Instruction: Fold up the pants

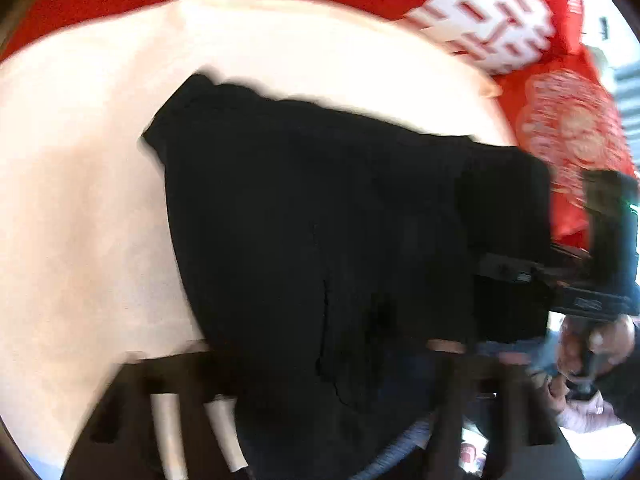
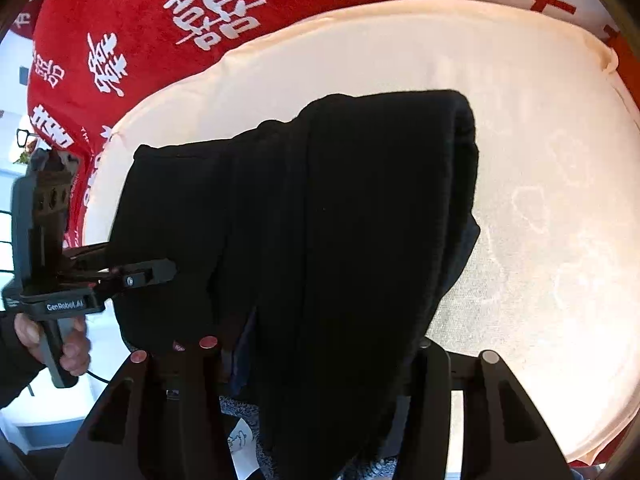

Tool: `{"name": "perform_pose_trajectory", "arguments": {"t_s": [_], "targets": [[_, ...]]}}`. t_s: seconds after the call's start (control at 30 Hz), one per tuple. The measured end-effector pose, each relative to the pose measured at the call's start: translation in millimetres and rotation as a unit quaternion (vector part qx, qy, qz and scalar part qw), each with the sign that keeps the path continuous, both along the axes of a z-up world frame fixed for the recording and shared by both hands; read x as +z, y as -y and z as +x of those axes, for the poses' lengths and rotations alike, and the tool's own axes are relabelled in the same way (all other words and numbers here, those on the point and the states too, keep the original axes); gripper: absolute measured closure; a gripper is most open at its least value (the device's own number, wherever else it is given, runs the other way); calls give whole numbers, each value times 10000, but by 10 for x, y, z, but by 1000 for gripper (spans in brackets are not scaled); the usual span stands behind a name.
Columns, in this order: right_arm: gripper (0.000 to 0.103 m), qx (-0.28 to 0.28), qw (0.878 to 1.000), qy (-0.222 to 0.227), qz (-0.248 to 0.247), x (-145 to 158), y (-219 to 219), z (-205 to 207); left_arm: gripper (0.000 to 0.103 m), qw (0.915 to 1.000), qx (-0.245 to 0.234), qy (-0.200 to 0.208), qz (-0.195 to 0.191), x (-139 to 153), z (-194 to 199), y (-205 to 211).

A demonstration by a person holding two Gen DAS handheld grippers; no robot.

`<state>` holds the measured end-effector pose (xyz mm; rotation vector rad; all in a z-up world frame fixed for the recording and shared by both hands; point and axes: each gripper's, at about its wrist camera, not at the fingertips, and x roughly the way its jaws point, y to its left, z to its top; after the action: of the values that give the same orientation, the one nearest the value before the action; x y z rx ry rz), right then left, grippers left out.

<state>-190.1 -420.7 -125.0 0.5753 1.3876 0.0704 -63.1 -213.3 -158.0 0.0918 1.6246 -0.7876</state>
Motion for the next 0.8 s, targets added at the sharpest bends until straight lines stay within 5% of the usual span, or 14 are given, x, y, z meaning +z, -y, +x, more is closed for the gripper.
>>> {"name": "perform_pose_trajectory", "arguments": {"t_s": [0.03,0.17,0.23,0.53,0.8], "targets": [[47,27,10000,14,-9,-10,3,6,17,9999,90,-80,-31,-37,11,-2],[47,15,9999,79,-133,62,-30,0,57,9992,-138,54,-365,134,-14,62],[48,13,9997,196,-169,135,-77,-25,65,9989,-219,91,-407,234,-28,20],[50,-127,9974,709,12,583,-42,-16,70,9948,-327,647,-712,886,27,63],[50,175,9964,799,-205,862,152,632,70,9938,-112,925,-611,1245,514,172]]}}
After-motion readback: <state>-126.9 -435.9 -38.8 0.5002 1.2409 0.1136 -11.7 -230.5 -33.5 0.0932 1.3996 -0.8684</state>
